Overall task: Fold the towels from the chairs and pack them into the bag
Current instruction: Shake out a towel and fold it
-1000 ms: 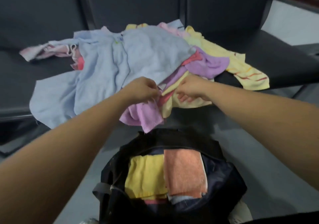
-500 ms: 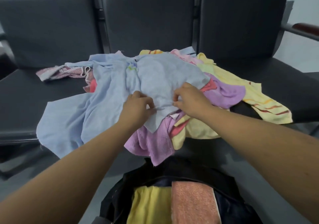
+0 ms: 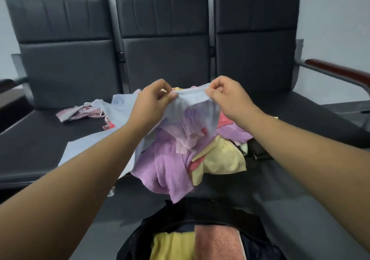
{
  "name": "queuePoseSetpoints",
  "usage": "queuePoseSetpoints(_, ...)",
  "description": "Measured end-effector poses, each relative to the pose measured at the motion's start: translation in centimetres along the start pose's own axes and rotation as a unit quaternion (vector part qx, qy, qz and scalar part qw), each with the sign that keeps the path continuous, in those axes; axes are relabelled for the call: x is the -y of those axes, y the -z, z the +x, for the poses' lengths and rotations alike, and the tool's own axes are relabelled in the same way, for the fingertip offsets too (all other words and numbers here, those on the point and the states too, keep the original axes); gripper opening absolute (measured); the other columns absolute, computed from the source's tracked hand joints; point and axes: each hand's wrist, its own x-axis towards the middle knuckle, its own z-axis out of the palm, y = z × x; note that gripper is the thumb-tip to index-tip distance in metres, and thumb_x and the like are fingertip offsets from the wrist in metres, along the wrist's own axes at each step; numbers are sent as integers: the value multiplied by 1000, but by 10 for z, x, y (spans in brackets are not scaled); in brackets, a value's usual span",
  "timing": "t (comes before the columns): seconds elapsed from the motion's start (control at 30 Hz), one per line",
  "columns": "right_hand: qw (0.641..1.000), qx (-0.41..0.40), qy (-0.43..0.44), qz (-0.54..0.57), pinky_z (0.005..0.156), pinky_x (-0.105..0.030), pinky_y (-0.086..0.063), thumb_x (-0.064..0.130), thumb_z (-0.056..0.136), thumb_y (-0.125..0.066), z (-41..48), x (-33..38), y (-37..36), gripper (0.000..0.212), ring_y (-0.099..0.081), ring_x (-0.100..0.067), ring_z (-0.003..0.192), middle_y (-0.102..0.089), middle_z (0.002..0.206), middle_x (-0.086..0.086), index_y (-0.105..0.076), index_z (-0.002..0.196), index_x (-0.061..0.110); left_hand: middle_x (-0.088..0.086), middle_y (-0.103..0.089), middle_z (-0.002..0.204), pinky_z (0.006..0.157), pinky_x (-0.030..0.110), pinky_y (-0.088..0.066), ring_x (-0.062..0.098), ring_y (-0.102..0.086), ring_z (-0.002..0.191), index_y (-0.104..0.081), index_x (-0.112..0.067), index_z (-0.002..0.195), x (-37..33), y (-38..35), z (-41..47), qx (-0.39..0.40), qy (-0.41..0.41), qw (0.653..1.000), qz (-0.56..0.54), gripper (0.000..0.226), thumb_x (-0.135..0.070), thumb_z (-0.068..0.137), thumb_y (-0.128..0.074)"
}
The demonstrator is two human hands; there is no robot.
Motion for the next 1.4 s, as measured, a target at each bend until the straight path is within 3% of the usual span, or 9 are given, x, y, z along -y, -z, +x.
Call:
queuePoseSetpoints(0.13, 998, 32, 20, 57, 65, -21, -43, 18, 98, -67, -16, 27, 26, 3, -51, -7, 64, -59, 72, -3, -66, 99, 15, -7, -57, 61, 55, 19, -36, 4, -41, 53, -60, -21, 81, -46, 10, 3, 12, -12, 999, -39, 19, -29, 96, -69)
queuePoseSetpoints(0.23, 991, 122, 10, 45, 59, -18, -43, 22, 90, -78, -29, 36, 30, 35, -50, 0, 53, -56, 57, 10, -66, 121, 15, -5, -63, 65, 56, 23, -38, 3, -44, 52, -62, -24, 78, -65, 15, 2, 28, 2, 999, -36, 19, -28, 94, -72)
queuePoseSetpoints(0.37, 985, 151, 42, -75, 55, -18, -33, 23, 89, -79, -45, 41, 25, 25, -39, -3, 50, -47, 61, 0, -73, 93, -1, 10, -76, 83, 69, 30, -46, 10, -56, 67, -69, -18, 83, -74, 15, -13, 63, 9, 997, -46, 13, -27, 91, -74)
queuePoseSetpoints(0.53, 989, 65, -34, 127, 77, -29, -51, 20, 93, -74, -46, 59, 37, 9, -62, -11, 82, -69, 82, 0, -76, 85, 14, -3, -72, 114, 87, 28, -51, 10, -67, 103, -67, -30, 114, -66, 29, -35, 187, 33, 964, -188, 42, -49, 77, -75)
queuePoseSetpoints(0.67, 962, 85, -45, 254, 76, -29, -54, 16, 97, -68, -50, 73, 52, 10, -66, -15, 78, -69, 81, -1, -69, 88, 12, -9, -67, 106, 75, 4, -43, 0, -60, 94, -64, -32, 108, -59, 26, -47, 235, 27, 969, 73, 34, -39, 81, -82)
queuePoseSetpoints(0.8, 938, 6, -61, 342, 77, -37, -55, 13, 100, -63, -45, 77, 70, 11, -65, -25, 81, -67, 85, -10, -67, 91, 6, 0, -57, 74, 57, 22, -35, 17, -48, 69, -66, -3, 88, -43, 20, -42, 111, 51, 983, 141, 24, -26, 92, -70)
queuePoseSetpoints(1.03, 953, -111, -174, 221, 93, -55, -58, 16, 98, -63, -43, 65, 97, 17, -72, -37, 103, -72, 112, -22, -66, 102, 0, 4, -66, 74, 71, 36, -43, 17, -52, 70, -76, -21, 81, -73, 49, -24, 72, 54, 992, -86, 20, -40, 83, -81)
queuePoseSetpoints(1.2, 916, -144, -162, 338, 66, -35, -55, 8, 94, -60, -34, 89, 116, 15, -64, -21, 66, -66, 67, -4, -68, 81, 12, 10, -62, 77, 63, 27, -49, 18, -57, 64, -69, -8, 89, -139, 68, 0, 74, 76, 946, -306, 21, -25, 101, -62)
queuePoseSetpoints(1.4, 895, -90, -147, 412, 70, -33, -59, 18, 93, -71, -40, 105, 125, 10, -69, -21, 70, -70, 75, -5, -74, 87, 10, 12, -71, 89, 73, 30, -59, 20, -70, 79, -71, -3, 95, -156, 67, -14, 303, 166, 859, -377, 23, -18, 96, -53)
